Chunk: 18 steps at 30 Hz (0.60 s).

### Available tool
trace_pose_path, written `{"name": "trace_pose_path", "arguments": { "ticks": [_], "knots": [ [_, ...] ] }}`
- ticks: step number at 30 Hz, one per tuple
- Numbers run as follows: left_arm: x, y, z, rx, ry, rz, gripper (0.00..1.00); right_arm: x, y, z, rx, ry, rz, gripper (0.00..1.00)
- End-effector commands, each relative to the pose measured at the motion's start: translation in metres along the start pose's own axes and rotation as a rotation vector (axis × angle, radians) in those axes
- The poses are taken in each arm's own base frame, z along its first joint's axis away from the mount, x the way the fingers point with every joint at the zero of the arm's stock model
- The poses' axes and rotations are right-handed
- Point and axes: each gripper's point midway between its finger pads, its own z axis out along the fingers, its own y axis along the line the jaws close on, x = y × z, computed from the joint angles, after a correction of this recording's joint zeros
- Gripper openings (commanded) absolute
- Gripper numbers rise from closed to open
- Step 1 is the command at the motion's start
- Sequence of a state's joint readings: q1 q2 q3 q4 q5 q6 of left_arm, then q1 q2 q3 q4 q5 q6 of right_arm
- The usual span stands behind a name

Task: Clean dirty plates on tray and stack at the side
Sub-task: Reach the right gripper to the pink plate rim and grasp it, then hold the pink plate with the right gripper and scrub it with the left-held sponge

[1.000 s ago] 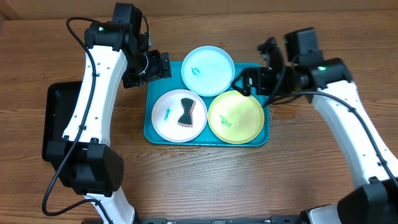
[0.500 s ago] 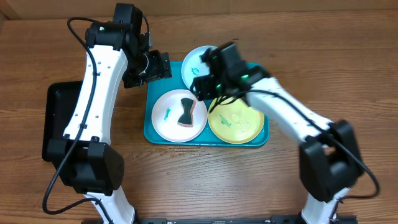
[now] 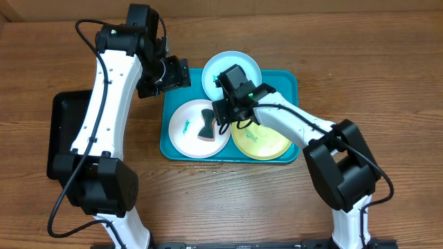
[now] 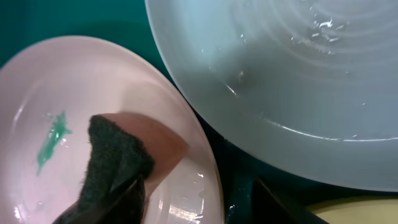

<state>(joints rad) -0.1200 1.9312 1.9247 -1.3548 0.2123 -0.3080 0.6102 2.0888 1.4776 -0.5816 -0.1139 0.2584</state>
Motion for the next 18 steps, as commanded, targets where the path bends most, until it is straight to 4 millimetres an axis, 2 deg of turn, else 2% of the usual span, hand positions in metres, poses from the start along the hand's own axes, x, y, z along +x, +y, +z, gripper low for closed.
{"name": "trace_pose_path", "arguments": {
  "ticks": [1,8,12,18],
  "knots": [
    [0.001,-0.001,0.004,-0.005,0.012,0.000,0.89,-0.004,0.000,0.003,0.015,-0.009,-0.001,0.55],
    [0.002,-0.002,0.005,-0.005,0.014,0.003,0.89,-0.002,-0.001,0.004,0.017,-0.004,-0.001,0.43],
    [0.005,-0.005,0.008,-0.005,0.024,0.033,0.88,-0.002,-0.001,0.004,0.018,-0.002,0.000,0.26],
    [0.017,-0.006,0.021,-0.015,0.066,0.050,0.87,0.001,-0.002,0.004,0.023,0.010,0.002,0.28]
  ]
}}
